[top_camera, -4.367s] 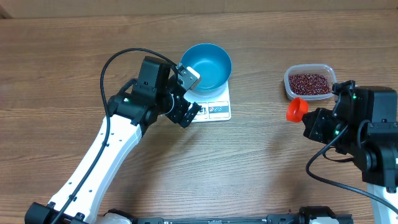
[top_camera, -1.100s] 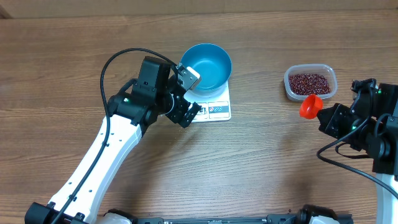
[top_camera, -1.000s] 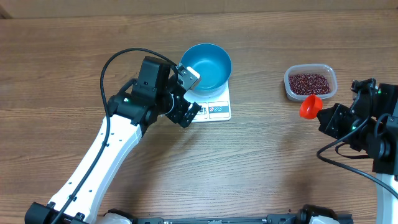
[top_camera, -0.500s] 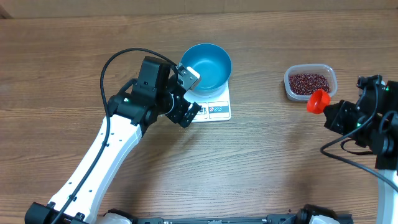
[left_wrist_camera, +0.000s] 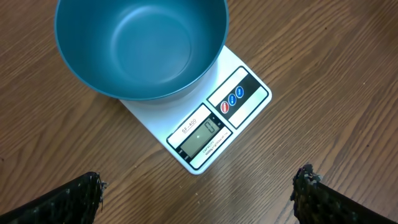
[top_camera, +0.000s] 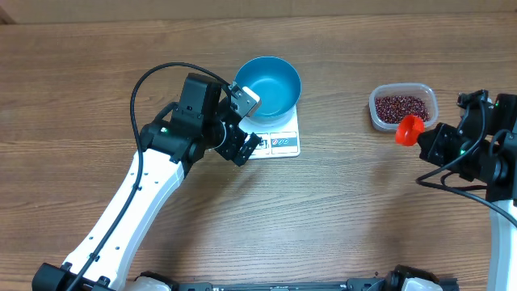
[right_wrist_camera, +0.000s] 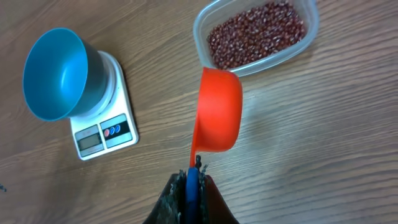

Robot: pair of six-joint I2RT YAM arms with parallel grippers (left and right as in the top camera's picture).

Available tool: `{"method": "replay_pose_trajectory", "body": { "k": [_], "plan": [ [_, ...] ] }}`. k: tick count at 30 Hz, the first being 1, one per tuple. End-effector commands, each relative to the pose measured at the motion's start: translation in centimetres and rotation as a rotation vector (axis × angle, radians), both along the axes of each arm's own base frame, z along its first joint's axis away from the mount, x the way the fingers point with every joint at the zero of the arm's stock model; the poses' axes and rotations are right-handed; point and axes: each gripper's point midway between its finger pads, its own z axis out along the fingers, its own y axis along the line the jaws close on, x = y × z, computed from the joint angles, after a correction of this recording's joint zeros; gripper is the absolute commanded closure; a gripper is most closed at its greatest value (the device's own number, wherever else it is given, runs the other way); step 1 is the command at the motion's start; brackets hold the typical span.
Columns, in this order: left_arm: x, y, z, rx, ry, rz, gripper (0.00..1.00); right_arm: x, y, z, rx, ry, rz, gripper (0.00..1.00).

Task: Scoop item into bowl and weigh 150g on scale
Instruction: 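Move the red scoop with the right gripper over the bean tub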

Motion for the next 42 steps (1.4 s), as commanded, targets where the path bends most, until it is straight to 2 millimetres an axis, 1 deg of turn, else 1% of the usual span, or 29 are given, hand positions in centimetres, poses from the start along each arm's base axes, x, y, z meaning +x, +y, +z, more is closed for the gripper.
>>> {"method": "replay_pose_trajectory", "body": {
  "k": [1, 7, 21, 29, 33, 37, 42],
  "plan": [
    [0.5, 0.0, 1.0, -0.004, -0.029, 0.003, 0.00, 0.8, -1.1, 0.9, -0.054, -0.030, -0.017, 0.96],
    [0.5, 0.0, 1.0, -0.004, -0.029, 0.003, 0.00, 1.8, -1.7, -0.6, -0.057, 0.021, -0.026, 0.96],
    [0.5, 0.0, 1.0, -0.004, -0.029, 0.003, 0.01, 1.9, -1.8, -0.8, -0.067, 0.024, -0.010, 0.96],
    [0.5, 0.0, 1.0, -0.004, -0.029, 0.003, 0.00, 2.2, -1.8, -0.6, -0.075, 0.009, -0.005, 0.96],
    [0.5, 0.0, 1.0, -0.004, -0.029, 0.003, 0.00, 2.8, -2.0, -0.2, -0.087, -0.023, 0.001, 0.96],
    [0.5, 0.0, 1.0, -0.004, -0.029, 0.003, 0.01, 3.6, -2.3, 0.4, -0.145, -0.074, 0.061, 0.96],
    [0.5, 0.0, 1.0, -0.004, -0.029, 0.003, 0.01, 4.3, -3.3, 0.9, -0.197, -0.075, 0.042, 0.96]
  ]
}}
